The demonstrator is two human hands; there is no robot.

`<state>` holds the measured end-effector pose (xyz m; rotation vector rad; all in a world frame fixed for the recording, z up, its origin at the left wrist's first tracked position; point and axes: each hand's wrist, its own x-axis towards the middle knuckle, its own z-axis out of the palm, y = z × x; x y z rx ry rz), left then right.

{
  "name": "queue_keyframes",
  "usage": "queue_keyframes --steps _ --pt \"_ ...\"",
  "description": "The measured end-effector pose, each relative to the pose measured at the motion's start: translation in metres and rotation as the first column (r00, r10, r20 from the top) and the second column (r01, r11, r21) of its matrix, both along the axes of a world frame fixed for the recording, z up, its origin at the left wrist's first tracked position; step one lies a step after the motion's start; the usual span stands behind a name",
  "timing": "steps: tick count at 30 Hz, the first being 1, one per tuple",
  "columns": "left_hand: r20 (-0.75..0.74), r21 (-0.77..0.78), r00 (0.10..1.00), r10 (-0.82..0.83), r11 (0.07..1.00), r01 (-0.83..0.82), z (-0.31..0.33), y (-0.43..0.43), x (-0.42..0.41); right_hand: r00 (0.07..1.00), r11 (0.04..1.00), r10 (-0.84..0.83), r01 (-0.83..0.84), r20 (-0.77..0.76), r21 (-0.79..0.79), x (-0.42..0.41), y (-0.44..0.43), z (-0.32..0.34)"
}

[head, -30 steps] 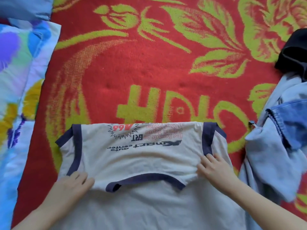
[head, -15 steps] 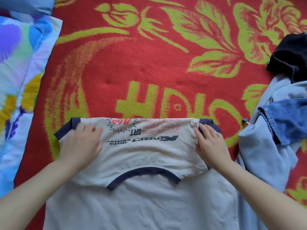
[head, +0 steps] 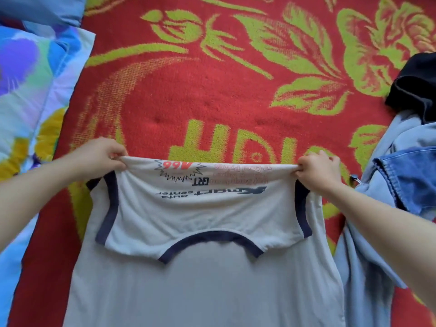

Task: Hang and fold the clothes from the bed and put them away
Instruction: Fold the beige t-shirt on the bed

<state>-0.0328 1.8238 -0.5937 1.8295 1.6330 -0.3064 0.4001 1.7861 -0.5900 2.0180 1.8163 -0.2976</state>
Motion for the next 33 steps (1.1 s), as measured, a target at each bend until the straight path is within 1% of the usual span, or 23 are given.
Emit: queue_keyframes --steps 2,4,6,8,9,10,11,13,15,17,18,20,23,25,26,27,28,29,30,31,32,33 --pt "0.069 0.042 0.998 0.009 0.999 -0.012 0.008 0.014 -0.008 0.994 0.996 -0.062 0.067 -0.087 0.056 0.008 0.013 0.01" --pt "0.125 0.16 0.992 0.008 0.987 -0.028 0.013 0.029 -0.012 0.985 0.989 -0.086 0.102 -0.151 0.104 0.012 0.025 0.019" --pt "0.175 0.279 0.985 -0.003 0.959 -0.047 0.018 0.043 -0.017 0.987 0.991 -0.024 0.046 -0.159 0.13 0.018 0.033 0.026" --pt "0.231 0.325 0.973 0.003 0.942 -0.08 0.021 0.047 -0.025 0.984 0.978 0.133 -0.11 -0.12 0.176 0.025 0.03 0.034" --pt "0.239 0.355 0.971 -0.019 0.932 -0.069 0.022 0.044 -0.031 0.965 0.945 0.242 -0.211 -0.102 0.251 0.029 0.025 0.038" --pt "0.222 0.399 0.973 -0.06 0.916 -0.034 0.023 0.039 -0.036 0.929 0.885 0.357 -0.305 -0.095 0.351 0.033 0.017 0.041" --pt "0.189 0.436 0.976 -0.112 0.9 0.019 0.023 0.032 -0.04 0.88 0.807 0.467 -0.387 -0.081 0.447 0.036 0.007 0.044" --pt "0.148 0.458 0.964 -0.221 0.879 0.131 0.024 0.009 -0.046 0.769 0.659 0.638 -0.521 -0.037 0.543 0.043 -0.017 0.046" --pt "0.1 0.501 0.931 -0.352 0.826 0.259 0.025 -0.019 -0.049 0.676 0.558 0.736 -0.622 0.017 0.55 0.052 -0.038 0.039" --pt "0.045 0.525 0.871 -0.489 0.753 0.396 0.027 -0.049 -0.049 0.609 0.491 0.791 -0.69 0.061 0.532 0.054 -0.059 0.035" --pt "0.032 0.517 0.84 -0.542 0.728 0.45 0.027 -0.065 -0.048 0.577 0.466 0.815 -0.713 0.06 0.524 0.053 -0.07 0.032" --pt "0.002 0.488 0.788 -0.616 0.689 0.537 0.022 -0.1 -0.046 0.538 0.47 0.843 -0.748 0.014 0.469 0.051 -0.092 0.027" --pt "-0.04 0.458 0.741 -0.671 0.646 0.61 0.008 -0.149 -0.042 0.494 0.463 0.869 -0.788 -0.034 0.405 0.048 -0.128 0.016" --pt "-0.05 0.467 0.703 -0.709 0.606 0.644 -0.004 -0.172 -0.039 0.516 0.522 0.848 -0.776 -0.12 0.355 0.041 -0.15 0.006" --pt "-0.046 0.46 0.692 -0.72 0.6 0.655 -0.008 -0.18 -0.036 0.556 0.576 0.816 -0.759 -0.157 0.304 0.036 -0.16 0.001" --pt "-0.044 0.453 0.69 -0.723 0.601 0.658 -0.013 -0.187 -0.034 0.62 0.642 0.766 -0.738 -0.167 0.205 0.028 -0.166 -0.002" --pt "-0.057 0.424 0.701 -0.711 0.618 0.662 -0.017 -0.193 -0.032 0.682 0.697 0.712 -0.716 -0.164 0.047 0.021 -0.17 -0.007" --pt "-0.082 0.405 0.716 -0.694 0.633 0.66 -0.023 -0.2 -0.031 0.752 0.734 0.645 -0.659 -0.135 -0.164 0.012 -0.172 -0.008" --pt "-0.123 0.36 0.73 -0.672 0.656 0.664 -0.023 -0.202 -0.027 0.814 0.763 0.57 -0.573 -0.106 -0.298 0.005 -0.173 -0.013" --pt "-0.141 0.342 0.749 -0.647 0.679 0.65 -0.024 -0.203 -0.025 0.867 0.795 0.492 -0.485 -0.081 -0.365 -0.001 -0.172 -0.016" --pt "-0.145 0.337 0.786 -0.601 0.716 0.611 -0.023 -0.203 -0.022 0.905 0.835 0.419 -0.417 -0.076 -0.36 -0.007 -0.168 -0.016" --pt "-0.124 0.38 0.823 -0.554 0.74 0.556 -0.022 -0.2 -0.019 0.936 0.886 0.346 -0.35 -0.069 -0.305 -0.012 -0.161 -0.014"
